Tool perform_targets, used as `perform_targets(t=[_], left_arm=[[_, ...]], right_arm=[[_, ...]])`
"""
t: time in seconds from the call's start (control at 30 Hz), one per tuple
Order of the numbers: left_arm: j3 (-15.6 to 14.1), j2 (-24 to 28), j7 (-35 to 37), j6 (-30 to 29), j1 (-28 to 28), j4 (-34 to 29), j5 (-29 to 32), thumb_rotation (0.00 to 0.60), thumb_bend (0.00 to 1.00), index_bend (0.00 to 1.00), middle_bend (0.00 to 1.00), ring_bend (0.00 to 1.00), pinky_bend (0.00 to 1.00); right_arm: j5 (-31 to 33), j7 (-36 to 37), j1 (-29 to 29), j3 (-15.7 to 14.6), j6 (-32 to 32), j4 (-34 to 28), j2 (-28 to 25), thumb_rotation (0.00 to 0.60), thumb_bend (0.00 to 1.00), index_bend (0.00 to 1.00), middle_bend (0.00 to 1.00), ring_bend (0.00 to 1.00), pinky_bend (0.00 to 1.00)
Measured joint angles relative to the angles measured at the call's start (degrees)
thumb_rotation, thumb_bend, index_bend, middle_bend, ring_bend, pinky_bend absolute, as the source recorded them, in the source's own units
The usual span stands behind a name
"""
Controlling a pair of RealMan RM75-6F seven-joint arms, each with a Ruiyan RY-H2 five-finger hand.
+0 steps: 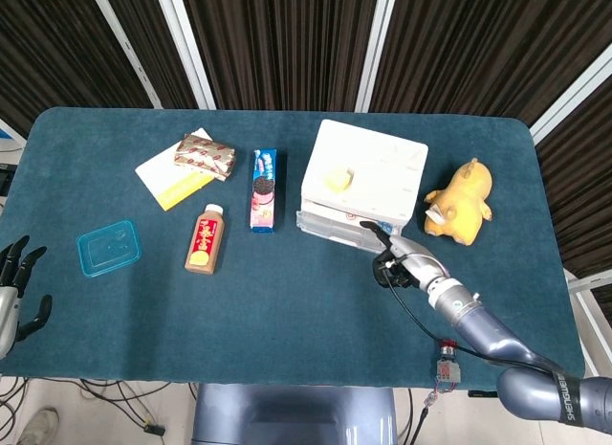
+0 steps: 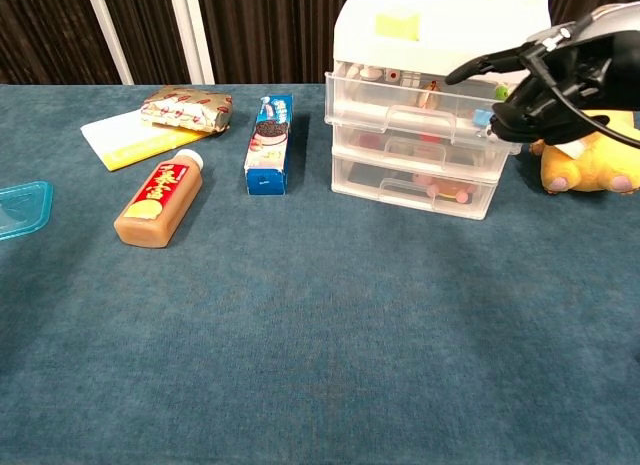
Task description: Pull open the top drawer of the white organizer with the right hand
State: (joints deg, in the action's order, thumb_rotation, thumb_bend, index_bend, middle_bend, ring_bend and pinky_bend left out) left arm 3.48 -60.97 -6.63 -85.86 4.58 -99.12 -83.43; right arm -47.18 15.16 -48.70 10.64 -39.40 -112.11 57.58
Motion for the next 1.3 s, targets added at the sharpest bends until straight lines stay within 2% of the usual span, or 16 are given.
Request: perform_targets(t=[0.37,0.63,0.9,1.3], left_arm=[[0.0,0.0,0.0,0.2,0.0,0.0,0.2,0.600,0.44,0.12,0.00,0.00,0.00],[0.1,0.1,0.1,0.1,0.0,-0.1,0.4,0.600,0.44,0.12,0.00,0.00,0.00],[0.1,0.1,0.1,0.1,0.0,-0.1,0.3,0.600,0.44,0.12,0.00,0.00,0.00],[0.1,0.1,0.0,0.2,0.0,-0.1,0.5,0.600,0.44,0.12,0.00,0.00,0.00]], right_arm=[[10.6,-6.3,-6.6,-0.2,2.5,-1.9,-1.4,0.600,0.69,0.01,0.78,0.91,1.00],[18.6,-9.0,-12.0,-1.4,5.0,-0.7,-1.4,0.600,0.69,0.05,0.78,0.91,1.00],[20.7,-10.1,-13.7,-2.4,6.1,-0.4,-1.7,0.600,0.69,0.13,0.78,0.91,1.00],[20.0,-7.7,-13.8,-1.4,10.3,0.0,-3.3,0.600,0.69,0.16,0.78,0.91,1.00]])
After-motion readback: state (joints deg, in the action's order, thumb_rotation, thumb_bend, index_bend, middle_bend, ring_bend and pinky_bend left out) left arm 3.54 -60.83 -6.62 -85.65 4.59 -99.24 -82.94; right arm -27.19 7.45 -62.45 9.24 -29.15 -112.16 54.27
